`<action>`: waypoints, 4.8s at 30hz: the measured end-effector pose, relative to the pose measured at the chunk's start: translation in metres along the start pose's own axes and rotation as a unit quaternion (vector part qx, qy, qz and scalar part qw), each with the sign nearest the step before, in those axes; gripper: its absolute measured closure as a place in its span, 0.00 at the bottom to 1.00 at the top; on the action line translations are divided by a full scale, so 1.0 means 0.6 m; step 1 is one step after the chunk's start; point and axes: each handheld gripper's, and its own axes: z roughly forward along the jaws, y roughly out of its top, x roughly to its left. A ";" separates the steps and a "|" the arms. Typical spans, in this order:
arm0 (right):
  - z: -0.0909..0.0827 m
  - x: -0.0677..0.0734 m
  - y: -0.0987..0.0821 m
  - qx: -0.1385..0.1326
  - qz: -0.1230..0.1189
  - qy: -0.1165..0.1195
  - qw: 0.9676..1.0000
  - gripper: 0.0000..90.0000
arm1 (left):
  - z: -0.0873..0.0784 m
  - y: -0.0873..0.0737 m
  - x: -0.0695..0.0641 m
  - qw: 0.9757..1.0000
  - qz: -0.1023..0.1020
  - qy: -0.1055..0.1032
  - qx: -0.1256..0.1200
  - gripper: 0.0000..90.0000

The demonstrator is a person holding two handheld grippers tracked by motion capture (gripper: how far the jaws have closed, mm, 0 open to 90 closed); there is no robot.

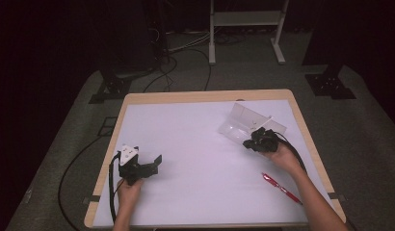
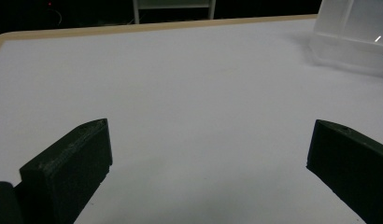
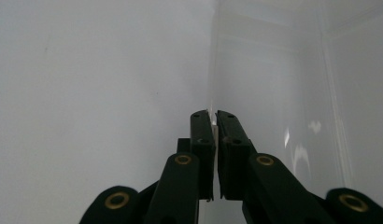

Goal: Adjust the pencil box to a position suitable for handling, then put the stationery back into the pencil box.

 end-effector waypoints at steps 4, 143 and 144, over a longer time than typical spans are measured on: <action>-0.009 0.000 0.002 -0.011 -0.002 -0.006 1.000 0.95 | 0.000 0.000 0.001 1.000 0.000 0.000 0.000 0.00; -0.157 0.090 -0.116 -0.089 0.035 0.078 0.992 0.41 | -0.002 0.000 0.001 1.000 0.000 0.000 0.001 0.00; -0.159 0.089 -0.122 -0.089 0.037 0.075 0.992 0.41 | -0.001 0.000 0.001 1.000 0.000 0.000 0.001 0.00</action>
